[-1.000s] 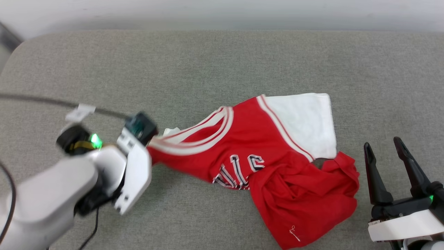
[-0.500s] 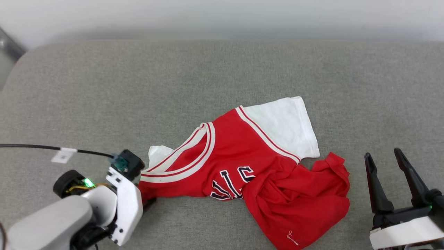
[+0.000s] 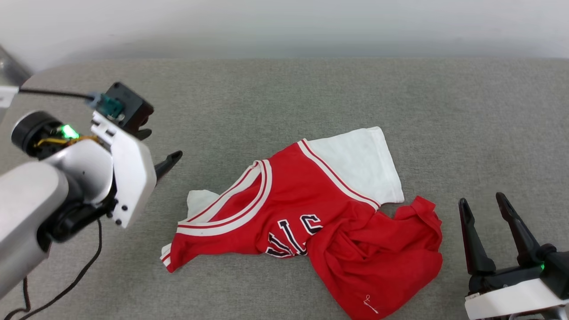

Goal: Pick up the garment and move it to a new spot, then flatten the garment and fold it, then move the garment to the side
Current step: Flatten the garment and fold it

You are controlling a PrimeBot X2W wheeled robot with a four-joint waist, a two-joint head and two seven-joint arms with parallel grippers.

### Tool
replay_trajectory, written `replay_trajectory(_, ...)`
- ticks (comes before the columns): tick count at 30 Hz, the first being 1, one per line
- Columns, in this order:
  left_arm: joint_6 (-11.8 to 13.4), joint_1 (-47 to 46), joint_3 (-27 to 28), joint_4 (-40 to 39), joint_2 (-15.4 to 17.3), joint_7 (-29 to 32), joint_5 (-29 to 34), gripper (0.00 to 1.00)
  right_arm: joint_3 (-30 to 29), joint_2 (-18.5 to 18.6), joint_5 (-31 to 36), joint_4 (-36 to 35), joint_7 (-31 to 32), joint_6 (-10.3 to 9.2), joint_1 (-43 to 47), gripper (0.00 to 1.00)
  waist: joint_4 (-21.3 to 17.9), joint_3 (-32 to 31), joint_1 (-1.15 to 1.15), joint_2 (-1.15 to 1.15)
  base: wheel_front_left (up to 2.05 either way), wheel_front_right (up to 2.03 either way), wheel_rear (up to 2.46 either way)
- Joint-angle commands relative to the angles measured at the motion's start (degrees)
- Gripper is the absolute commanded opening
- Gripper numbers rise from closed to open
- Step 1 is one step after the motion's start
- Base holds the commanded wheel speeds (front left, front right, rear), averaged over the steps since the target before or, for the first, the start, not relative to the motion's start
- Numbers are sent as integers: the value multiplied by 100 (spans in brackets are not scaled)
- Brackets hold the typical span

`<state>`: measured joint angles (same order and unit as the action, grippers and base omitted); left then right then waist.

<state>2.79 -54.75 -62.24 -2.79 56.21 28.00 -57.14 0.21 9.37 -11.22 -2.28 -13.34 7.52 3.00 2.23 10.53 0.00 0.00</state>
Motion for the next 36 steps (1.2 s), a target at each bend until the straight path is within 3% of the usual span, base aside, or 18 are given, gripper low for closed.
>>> replay_trajectory(1,-66,-140,-5,59,-70,122,44,100,16,1,-22,0,-31,-6,-109,100,-73,70,0,0,0,0,0)
replay_trajectory(16,-797,-796,-741,1311,-702,2000,29,100,35,21,12,64,-125,-6,-418,100,-500,613,0,0,0,0,0)
replay_trajectory(30,-1015,-137,-1127,1961,-1126,2333,119,100,66,8,80,78,-162,-6,-622,100,-717,1053,0,0,0,0,0)
replay_trajectory(31,-1012,-124,-1138,1967,-1168,2293,144,81,54,7,80,85,-165,-6,-612,100,-706,1051,0,0,0,0,0)
replay_trajectory(32,-1010,-139,-1143,1957,-1197,2206,179,32,46,4,85,89,-166,-6,-604,100,-689,1039,0,0,0,0,0)
replay_trajectory(33,-1013,-170,-1136,1945,-1208,2111,196,0,41,1,89,95,-165,-6,-596,100,-671,1021,0,0,0,0,0)
replay_trajectory(36,-1013,-279,-1120,1858,-1088,1906,264,0,22,-1,103,125,-169,-6,-552,100,-586,915,0,0,0,0,0)
